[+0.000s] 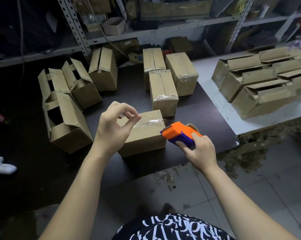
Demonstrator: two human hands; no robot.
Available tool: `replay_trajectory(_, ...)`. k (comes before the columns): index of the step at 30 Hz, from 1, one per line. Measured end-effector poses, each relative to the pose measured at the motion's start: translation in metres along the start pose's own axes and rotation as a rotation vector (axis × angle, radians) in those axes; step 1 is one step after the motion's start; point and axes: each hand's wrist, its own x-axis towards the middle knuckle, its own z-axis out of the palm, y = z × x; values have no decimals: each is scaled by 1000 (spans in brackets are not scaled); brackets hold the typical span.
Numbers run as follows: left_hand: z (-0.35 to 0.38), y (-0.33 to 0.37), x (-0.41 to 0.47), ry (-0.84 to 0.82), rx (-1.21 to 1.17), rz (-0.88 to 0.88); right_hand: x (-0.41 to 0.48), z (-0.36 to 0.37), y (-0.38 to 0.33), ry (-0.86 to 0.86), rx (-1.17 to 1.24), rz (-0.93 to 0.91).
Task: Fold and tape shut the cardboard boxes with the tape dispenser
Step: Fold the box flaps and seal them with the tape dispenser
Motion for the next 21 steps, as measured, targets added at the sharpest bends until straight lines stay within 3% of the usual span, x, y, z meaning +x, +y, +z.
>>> replay_trajectory(8, -1, 2, 6, -57, -50, 123, 9, 1, -14, 28, -12, 129)
replay_trajectory(15, 9, 12, 9, 86, 1, 172, 31, 1, -46, -29, 65, 288)
replay_trajectory(21, 15, 9, 2, 163, 77, 232, 45, 1, -62, -69, 92, 300)
